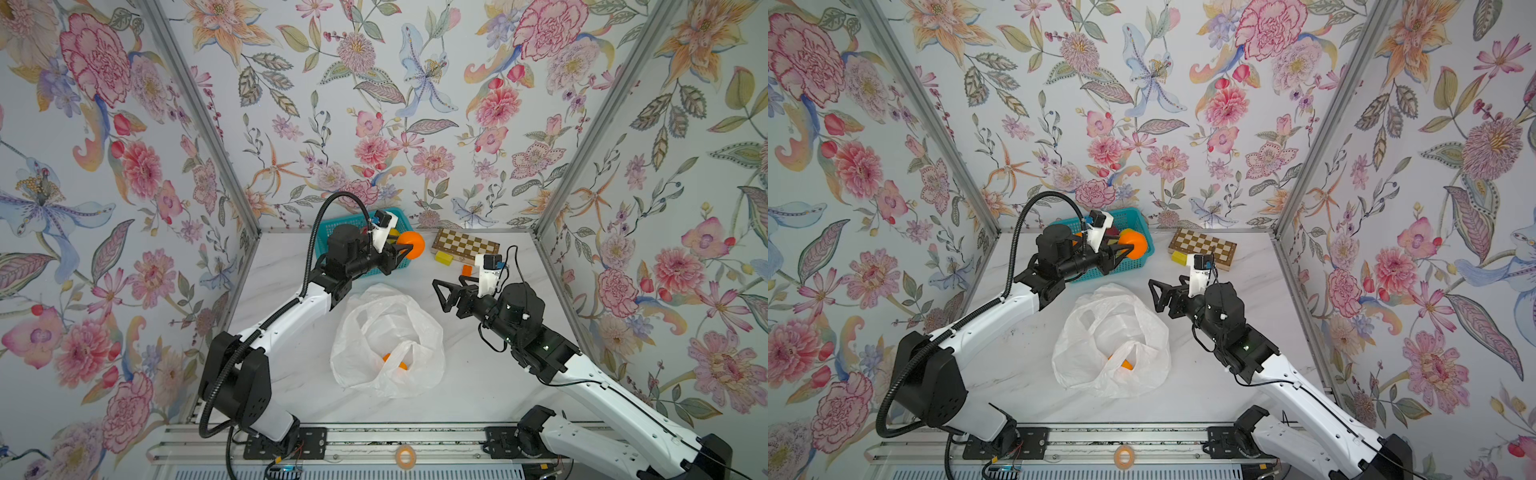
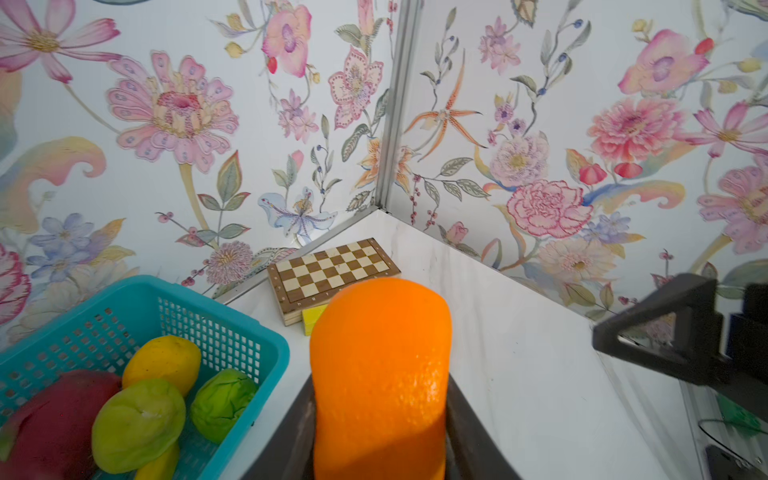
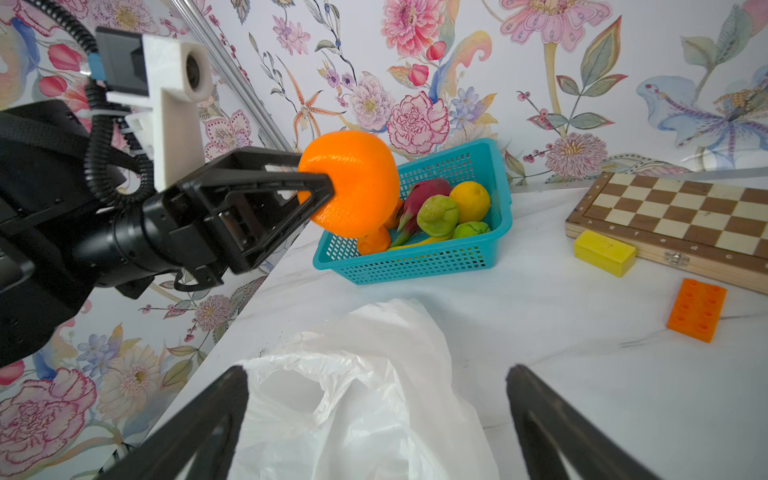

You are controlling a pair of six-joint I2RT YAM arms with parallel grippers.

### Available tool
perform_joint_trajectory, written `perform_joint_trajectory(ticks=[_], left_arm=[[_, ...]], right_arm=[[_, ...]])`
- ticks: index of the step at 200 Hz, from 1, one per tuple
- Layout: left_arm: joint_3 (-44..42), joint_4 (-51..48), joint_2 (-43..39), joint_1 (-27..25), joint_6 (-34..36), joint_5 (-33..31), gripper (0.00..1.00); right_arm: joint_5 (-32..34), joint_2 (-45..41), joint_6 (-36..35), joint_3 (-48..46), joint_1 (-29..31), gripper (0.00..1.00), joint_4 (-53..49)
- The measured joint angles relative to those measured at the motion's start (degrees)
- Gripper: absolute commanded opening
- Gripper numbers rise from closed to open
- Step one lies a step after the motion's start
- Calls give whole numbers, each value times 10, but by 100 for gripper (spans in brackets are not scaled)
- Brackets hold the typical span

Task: Untie the knot of the plastic bag and take out the fruit
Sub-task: 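Carry the orange to the teal basket with the left gripper while the right gripper withdraws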

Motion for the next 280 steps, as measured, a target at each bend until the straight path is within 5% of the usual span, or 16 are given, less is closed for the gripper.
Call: perform_joint_trajectory(ticks=[119,188,280], left_arm=[[385,-356,218,59,-87,-289,36],[420,-471,286,96,-126,-307,36],[424,-460,370,123,-166,-244,39]], right_arm=[[-50,69,-9,50,-30,99,-22],[-95,117,-13,102,-42,99,-68],[-127,133,-12,107,-51,99,-83]])
